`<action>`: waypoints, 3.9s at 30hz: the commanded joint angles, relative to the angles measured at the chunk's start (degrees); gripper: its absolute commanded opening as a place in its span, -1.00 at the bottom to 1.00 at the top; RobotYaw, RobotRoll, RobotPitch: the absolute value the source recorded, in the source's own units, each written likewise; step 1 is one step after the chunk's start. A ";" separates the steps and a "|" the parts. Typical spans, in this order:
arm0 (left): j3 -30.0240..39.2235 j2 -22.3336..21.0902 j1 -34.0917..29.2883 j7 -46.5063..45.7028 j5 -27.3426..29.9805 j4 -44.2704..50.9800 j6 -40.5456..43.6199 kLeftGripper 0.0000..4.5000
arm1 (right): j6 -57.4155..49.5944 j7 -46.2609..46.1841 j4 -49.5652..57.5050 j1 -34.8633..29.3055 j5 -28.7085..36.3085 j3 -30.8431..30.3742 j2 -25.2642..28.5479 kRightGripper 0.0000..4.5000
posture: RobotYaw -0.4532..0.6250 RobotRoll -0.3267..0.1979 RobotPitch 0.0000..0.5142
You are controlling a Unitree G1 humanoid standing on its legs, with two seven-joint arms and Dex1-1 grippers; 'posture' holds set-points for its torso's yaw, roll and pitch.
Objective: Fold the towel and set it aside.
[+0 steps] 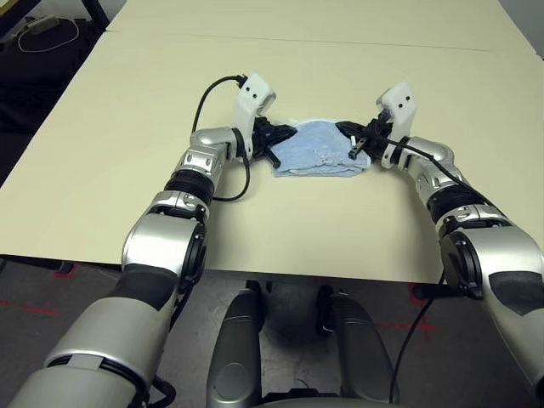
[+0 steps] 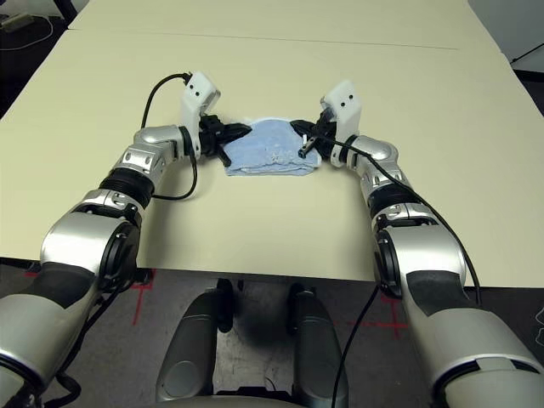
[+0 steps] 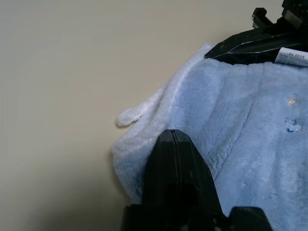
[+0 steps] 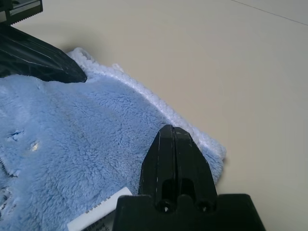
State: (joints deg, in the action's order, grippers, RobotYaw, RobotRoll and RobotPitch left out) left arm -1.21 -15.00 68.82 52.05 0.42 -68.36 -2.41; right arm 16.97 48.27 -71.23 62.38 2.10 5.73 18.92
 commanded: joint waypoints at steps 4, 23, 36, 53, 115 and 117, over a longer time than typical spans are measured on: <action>0.58 -0.94 0.18 -2.59 -0.86 -1.57 -1.21 -0.99 | 0.00 2.40 -0.82 -0.74 3.35 3.65 1.07 -1.00 | -0.08 0.25 -0.11; 8.73 -9.58 -11.24 -11.80 5.43 24.24 7.48 1.00 | -13.59 20.65 3.73 -2.09 12.69 9.49 9.99 0.66 | -0.06 0.25 -0.04; 7.09 -15.89 -20.46 13.55 15.34 36.52 15.20 1.00 | -25.60 24.21 4.67 -2.18 11.38 7.25 11.95 0.99 | -0.11 0.25 -0.01; 3.27 -18.03 -27.01 20.82 16.88 48.79 12.36 1.00 | -45.18 22.27 1.28 2.00 12.32 7.66 9.55 0.99 | -0.05 0.25 0.03; 0.40 -18.56 -29.81 20.36 17.43 52.06 17.19 1.00 | -16.69 -14.38 4.05 -5.73 32.79 36.84 8.52 -0.99 | -0.17 0.25 0.06; 0.37 -18.51 -29.77 20.38 17.45 51.99 17.22 1.00 | -14.46 -16.27 3.44 -6.04 32.42 36.78 9.21 -0.99 | -0.18 0.25 0.06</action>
State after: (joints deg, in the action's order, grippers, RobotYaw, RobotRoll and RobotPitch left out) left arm -0.08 -33.81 39.50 72.12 17.14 -16.45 14.49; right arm 0.19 33.82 -66.79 57.51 34.51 41.83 27.07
